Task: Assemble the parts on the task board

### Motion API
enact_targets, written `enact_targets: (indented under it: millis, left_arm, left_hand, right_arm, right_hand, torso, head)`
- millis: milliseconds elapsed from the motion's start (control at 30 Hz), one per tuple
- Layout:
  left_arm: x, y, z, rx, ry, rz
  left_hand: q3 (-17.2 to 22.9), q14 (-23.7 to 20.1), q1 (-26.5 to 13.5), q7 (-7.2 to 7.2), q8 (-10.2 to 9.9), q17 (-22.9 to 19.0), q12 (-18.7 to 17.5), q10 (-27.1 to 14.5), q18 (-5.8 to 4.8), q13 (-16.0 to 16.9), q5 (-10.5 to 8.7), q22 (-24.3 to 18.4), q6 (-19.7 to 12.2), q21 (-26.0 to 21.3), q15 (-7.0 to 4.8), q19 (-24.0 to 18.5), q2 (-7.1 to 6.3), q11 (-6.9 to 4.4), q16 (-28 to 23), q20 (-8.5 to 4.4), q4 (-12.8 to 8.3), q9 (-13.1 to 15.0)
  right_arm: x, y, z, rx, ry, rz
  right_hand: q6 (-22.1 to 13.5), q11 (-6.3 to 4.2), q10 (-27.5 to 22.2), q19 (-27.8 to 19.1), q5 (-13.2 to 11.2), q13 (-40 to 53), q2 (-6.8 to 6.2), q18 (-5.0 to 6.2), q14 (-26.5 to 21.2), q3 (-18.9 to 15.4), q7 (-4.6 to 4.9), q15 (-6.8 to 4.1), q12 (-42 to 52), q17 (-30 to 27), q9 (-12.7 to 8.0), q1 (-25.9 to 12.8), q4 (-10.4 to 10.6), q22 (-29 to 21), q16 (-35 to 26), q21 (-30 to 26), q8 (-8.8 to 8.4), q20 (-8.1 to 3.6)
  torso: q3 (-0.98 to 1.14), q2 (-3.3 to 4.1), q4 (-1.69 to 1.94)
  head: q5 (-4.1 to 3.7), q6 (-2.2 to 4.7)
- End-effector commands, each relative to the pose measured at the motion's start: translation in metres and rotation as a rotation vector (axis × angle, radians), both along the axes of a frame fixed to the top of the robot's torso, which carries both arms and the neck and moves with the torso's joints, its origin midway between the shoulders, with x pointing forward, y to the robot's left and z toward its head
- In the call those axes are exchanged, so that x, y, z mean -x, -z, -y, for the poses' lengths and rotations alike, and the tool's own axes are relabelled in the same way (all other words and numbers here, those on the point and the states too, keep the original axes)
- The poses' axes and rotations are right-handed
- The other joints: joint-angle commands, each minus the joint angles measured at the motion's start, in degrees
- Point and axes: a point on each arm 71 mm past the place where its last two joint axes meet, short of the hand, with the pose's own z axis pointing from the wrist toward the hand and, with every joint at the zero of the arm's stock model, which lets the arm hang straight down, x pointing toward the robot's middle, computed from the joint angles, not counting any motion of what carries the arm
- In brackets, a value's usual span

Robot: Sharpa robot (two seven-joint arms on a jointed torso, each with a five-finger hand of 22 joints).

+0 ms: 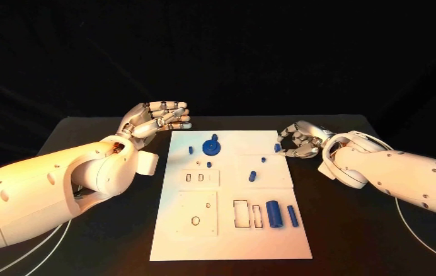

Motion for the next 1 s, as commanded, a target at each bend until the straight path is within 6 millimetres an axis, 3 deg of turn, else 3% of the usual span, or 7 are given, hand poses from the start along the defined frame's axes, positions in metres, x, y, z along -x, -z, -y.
enact_targets:
  millis: [33,267,1000]
  left_arm:
    - [0.0004,-0.0012,0.0019,0.012,0.017,0.005]
    - [0.0003,-0.0011,0.0016,0.011,0.015,0.004]
    - [0.0001,-0.0007,-0.0003,0.008,0.012,-0.001]
  left_hand:
    - [0.0,-0.5,0.0,1.17,0.1,0.1,-0.3,-0.2,0.69,-0.1,-0.19,0.0,-0.5,0.2,-0.08,-0.1,0.39,0.21,-0.3,0.22,-0.4,0.1]
    - [0.0,-0.5,0.0,1.17,0.1,0.1,-0.3,-0.2,0.69,-0.1,-0.19,0.0,-0.5,0.2,-0.08,-0.1,0.39,0.21,-0.3,0.22,-0.4,0.1]
    - [0.1,-0.6,0.0,1.21,0.2,0.2,-0.2,-0.2,0.69,-0.1,-0.19,0.0,-0.6,0.3,-0.06,-0.1,0.4,0.23,-0.3,0.23,-0.5,0.1]
  right_arm:
    - [0.0004,0.0034,-0.003,0.0,-0.017,-0.018]
    - [-0.0008,0.0064,-0.0059,0.002,-0.012,-0.025]
    - [-0.002,0.0076,-0.0125,-0.004,-0.017,-0.015]
  right_hand:
    - [0.8,-0.06,0.5,0.7,0.3,8.6,0.83,0.01,6.2,0.7,-0.11,0.05,0.2,15.1,0.1,-0.3,0.0,8.3,0.2,0.4,0.05,-0.04]
    - [2.6,-0.52,0.9,0.8,-1.0,8.9,2.64,-0.02,6.2,3.3,-0.6,-0.36,0.5,15.1,0.3,-0.8,0.1,8.5,0.2,0.4,0.41,-0.41]
    - [4.5,-1.13,1.7,1.2,-1.5,9.7,3.13,-0.17,6.2,5.1,-1.34,-0.92,1.3,15.1,0.7,-1.6,-0.4,9.0,0.2,0.9,1.19,-0.87]
  torso:
    - [0.04,-0.02,-0.08]
    - [0.02,0.0,-0.02]
    - [0.05,-0.05,-0.15]
  head:
    - [0.06,-0.09]
    - [0.1,-0.16]
    - [0.24,-0.5]
